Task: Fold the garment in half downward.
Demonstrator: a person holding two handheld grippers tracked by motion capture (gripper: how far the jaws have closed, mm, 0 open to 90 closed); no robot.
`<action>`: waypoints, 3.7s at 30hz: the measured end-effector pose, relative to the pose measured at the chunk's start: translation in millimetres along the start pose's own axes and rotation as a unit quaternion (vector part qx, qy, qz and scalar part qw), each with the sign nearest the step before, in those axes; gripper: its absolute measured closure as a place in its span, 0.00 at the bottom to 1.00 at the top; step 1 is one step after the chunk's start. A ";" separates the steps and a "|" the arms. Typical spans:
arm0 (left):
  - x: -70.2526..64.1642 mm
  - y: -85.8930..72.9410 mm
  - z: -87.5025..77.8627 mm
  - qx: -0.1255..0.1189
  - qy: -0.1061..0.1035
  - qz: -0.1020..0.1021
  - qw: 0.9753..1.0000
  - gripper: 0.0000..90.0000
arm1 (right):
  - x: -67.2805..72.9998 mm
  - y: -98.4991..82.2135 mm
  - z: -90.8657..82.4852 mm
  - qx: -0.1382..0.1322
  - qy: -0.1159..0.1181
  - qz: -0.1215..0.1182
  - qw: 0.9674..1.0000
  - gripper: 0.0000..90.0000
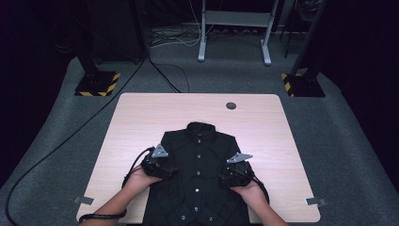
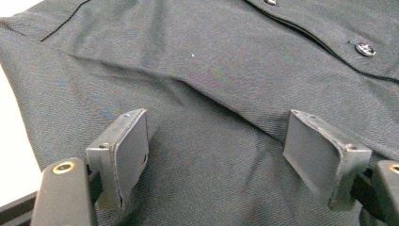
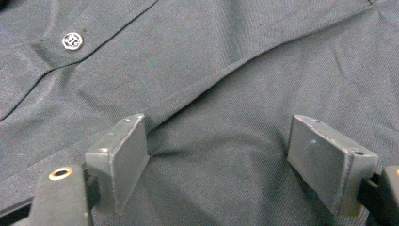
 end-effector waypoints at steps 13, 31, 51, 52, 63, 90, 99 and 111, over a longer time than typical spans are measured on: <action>-0.4 -2.6 -0.3 -0.018 -0.001 0.004 1.000 0.25 | -15.7 18.3 -1.3 -0.005 0.010 0.022 1.000 0.40; -1.1 -4.1 0.2 -0.034 0.005 0.004 0.999 0.24 | -47.0 46.5 22.5 -0.008 -0.024 0.042 0.999 0.52; -1.2 -4.1 0.3 -0.035 0.006 0.003 0.999 0.24 | -81.2 76.7 45.9 -0.011 -0.065 0.085 0.994 0.62; -1.2 -4.1 0.3 -0.035 0.006 0.003 0.999 0.24 | -82.4 77.4 47.0 -0.010 -0.067 0.088 0.994 0.62; -1.2 -4.1 0.2 -0.035 0.006 0.003 0.999 0.24 | -94.1 81.2 60.5 0.002 -0.084 0.108 0.991 0.63; 2.5 -2.5 -2.8 -0.032 -0.006 -0.010 0.999 0.27 | -103.0 79.0 81.9 0.031 -0.081 0.123 0.989 0.66; 19.7 6.5 -14.0 -0.038 0.011 -0.038 0.998 0.30 | -102.1 79.5 81.7 0.037 -0.084 0.121 0.988 0.66; 52.8 24.8 -13.5 -0.045 0.051 -0.063 0.996 0.30 | -101.0 78.0 81.0 0.028 -0.088 0.122 0.988 0.66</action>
Point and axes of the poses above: each handheld gripper's, and its own axes: z roughly forward along the jaws, y roughly out of its top, x roughly to its left, the point moved 7 cm from there along z, roughly forward along the jaws, and after that the axes turned 14 degrees about -y, right-handed, at the moved point
